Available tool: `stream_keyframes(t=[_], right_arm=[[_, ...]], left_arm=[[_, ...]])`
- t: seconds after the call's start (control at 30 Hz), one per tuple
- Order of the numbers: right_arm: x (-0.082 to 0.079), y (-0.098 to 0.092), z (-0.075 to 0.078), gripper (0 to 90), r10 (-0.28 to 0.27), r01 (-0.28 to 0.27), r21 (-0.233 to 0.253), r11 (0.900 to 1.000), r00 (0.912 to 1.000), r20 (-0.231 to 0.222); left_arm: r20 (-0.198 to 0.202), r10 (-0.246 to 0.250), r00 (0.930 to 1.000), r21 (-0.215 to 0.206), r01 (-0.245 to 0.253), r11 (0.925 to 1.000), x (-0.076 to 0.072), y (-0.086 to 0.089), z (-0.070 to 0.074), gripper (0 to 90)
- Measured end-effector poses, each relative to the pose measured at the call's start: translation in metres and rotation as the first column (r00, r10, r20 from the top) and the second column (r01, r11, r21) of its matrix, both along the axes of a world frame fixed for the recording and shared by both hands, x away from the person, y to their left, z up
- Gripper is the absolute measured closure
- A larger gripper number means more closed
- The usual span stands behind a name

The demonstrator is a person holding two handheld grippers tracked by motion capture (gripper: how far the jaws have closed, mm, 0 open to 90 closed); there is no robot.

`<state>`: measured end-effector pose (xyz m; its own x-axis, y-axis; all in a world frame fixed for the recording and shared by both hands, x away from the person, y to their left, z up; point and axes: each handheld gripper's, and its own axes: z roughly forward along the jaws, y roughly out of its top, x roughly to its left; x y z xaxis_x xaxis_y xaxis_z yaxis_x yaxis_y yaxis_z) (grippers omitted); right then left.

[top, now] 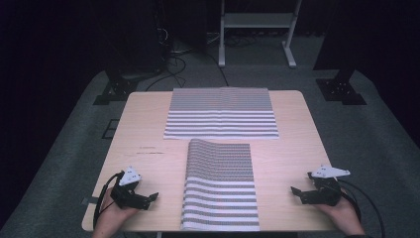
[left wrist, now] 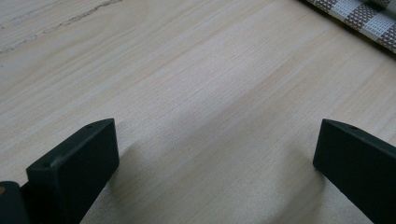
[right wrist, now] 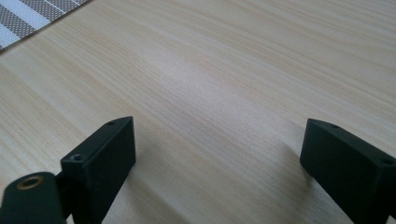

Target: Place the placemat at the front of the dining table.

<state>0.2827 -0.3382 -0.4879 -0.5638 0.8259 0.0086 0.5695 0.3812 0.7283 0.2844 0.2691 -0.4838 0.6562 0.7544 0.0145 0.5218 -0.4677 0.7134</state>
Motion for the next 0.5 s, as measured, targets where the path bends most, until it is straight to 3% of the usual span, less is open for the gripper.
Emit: stream_keyframes(t=[0.5], right_arm=[[-0.0002, 0.0001, -0.0001, 9.1, -0.005, 0.005, 0.002, 1.000, 1.0000, -0.001]], left_arm=[[0.003, 0.002, 1.0000, -0.002, -0.002, 1.0000, -0.0004, 0.0004, -0.0003, 0.0]])
